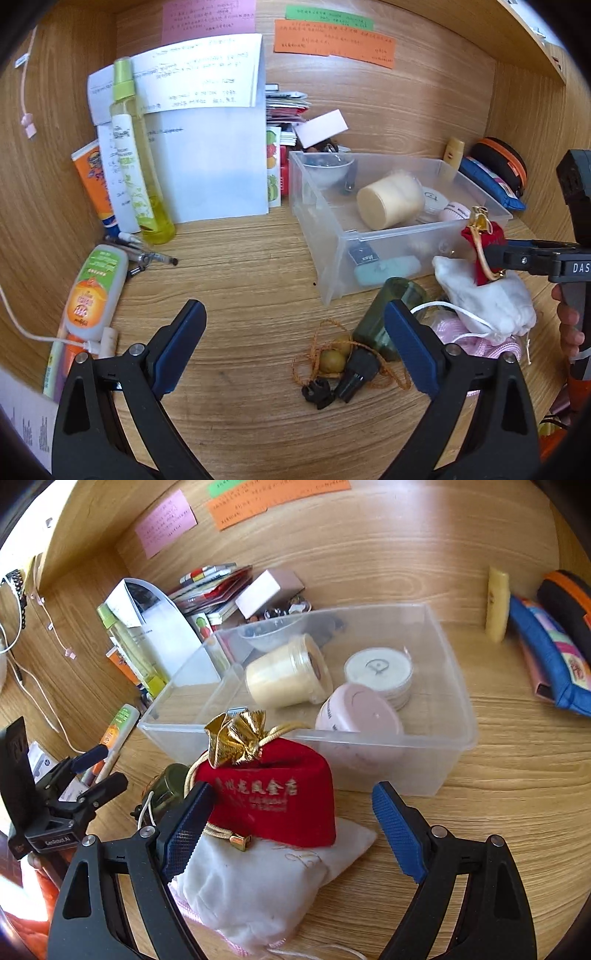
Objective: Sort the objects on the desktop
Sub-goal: 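Move the left gripper to the green glass bottle while the right approaches the red velvet pouch, then close the left gripper on the green bottle while the right gripper grasps and lifts the red pouch, then carry the green bottle with the left gripper over the clear box while the right carries the red pouch, then open both grippers to drop the bottle and red pouch into the clear box, then move the left gripper to the beaded orange string while the right approaches the white drawstring bag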
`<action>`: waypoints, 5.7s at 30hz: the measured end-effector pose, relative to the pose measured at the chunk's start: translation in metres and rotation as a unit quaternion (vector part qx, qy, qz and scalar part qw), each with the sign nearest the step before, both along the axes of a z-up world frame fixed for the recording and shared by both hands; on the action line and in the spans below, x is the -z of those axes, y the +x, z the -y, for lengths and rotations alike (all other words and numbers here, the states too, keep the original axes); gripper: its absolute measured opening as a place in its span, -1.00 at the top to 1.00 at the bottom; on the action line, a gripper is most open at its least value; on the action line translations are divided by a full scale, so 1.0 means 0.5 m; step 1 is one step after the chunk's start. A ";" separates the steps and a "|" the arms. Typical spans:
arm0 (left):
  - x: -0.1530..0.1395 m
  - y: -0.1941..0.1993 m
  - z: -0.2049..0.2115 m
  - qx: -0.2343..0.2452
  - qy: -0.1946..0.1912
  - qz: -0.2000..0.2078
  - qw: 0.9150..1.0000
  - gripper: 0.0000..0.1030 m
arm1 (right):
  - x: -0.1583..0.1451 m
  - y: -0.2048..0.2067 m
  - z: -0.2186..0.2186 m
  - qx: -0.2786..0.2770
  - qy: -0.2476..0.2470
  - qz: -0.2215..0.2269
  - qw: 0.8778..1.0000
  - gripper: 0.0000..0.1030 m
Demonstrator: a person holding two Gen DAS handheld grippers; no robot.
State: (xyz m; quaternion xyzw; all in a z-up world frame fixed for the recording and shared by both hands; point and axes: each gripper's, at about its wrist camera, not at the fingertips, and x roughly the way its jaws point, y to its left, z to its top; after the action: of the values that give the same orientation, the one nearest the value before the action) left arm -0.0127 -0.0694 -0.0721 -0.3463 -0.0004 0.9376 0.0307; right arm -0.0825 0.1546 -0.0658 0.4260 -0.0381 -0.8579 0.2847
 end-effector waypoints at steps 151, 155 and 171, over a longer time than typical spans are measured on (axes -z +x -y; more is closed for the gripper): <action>-0.112 -0.168 -0.115 0.058 0.027 -0.036 0.997 -0.61 | -0.098 -0.056 0.038 -0.063 0.114 -0.131 0.983 -0.57; -0.124 -0.142 -0.100 0.037 0.016 -0.050 0.998 -0.85 | -0.119 -0.032 0.028 -0.060 0.109 -0.141 0.982 -0.58; -0.093 -0.020 0.015 -0.039 -0.007 -0.029 0.999 -0.86 | -0.130 0.051 -0.019 -0.033 0.095 -0.145 0.984 -0.72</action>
State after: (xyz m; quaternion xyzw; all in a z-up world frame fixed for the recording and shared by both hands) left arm -0.0226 -0.0772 -0.0256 -0.3193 -0.0070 0.9476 -0.0085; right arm -0.0572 0.1639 -0.0008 0.3231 0.0993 -0.9006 0.2733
